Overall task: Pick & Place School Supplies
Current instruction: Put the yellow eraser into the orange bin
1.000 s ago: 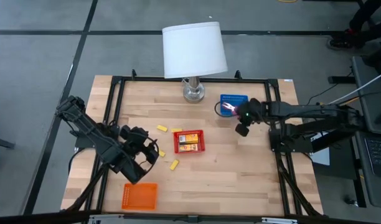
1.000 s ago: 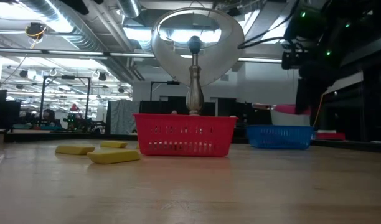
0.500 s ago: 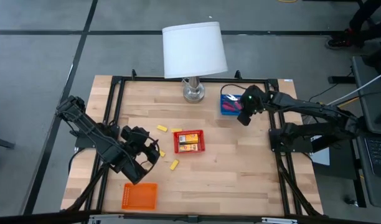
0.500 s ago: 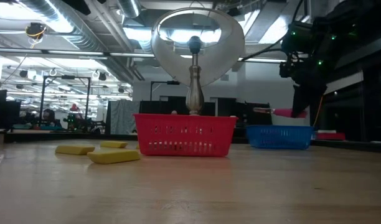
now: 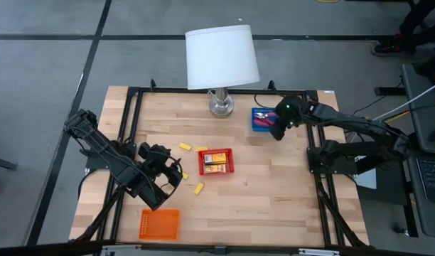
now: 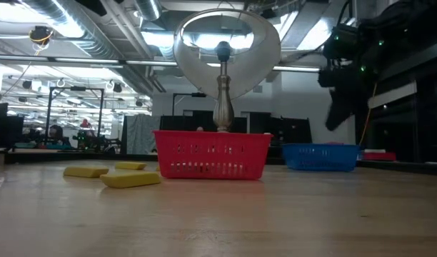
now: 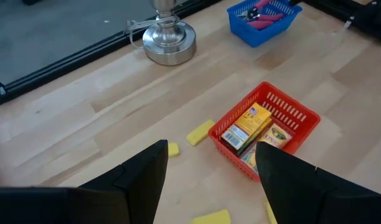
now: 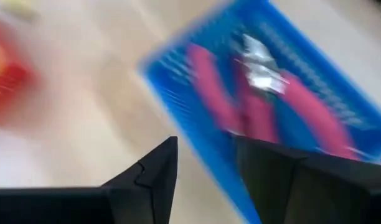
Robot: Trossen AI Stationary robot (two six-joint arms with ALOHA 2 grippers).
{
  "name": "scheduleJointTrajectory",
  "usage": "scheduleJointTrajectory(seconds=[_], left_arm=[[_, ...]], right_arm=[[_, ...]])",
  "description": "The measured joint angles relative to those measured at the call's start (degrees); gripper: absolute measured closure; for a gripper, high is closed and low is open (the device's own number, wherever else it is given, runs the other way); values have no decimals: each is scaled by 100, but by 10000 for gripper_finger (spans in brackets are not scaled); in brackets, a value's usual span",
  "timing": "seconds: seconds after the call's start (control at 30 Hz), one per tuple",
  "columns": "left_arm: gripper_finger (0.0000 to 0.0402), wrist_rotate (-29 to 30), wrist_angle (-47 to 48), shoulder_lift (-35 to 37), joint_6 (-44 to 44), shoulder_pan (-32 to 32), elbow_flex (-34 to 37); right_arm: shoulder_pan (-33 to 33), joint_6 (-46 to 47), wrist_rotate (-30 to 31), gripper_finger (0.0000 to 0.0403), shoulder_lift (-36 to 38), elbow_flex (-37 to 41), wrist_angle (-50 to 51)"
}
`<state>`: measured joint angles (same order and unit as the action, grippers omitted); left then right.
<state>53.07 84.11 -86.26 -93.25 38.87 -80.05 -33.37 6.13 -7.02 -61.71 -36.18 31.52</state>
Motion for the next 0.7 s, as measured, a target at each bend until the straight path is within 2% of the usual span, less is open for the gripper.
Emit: scheduleJointTrajectory(seconds=[0.13,0.23,0.37,0.5,0.6,0.7], left_arm=[[162,-90,51,0,355,0,0],[162,-351,10,9,799,17,126],[162,-858,-255,9,879,248,807],[162,-1776,-1350,2,1170,521,1731],[162,-2389,-2211,2,2102,538,2134],[162,-2700,-2724,2,3441,318,2259]], right_arm=[[258,734,-1462,237,114,0,-782],[694,1265,-1867,237,220,-2,-1079],[1347,1805,-1554,242,402,-2,-1133],[1953,2501,-1066,247,643,-2,-1604],[2294,2850,-608,248,863,-2,-2009],[2519,3095,-82,248,1039,-2,-2240]])
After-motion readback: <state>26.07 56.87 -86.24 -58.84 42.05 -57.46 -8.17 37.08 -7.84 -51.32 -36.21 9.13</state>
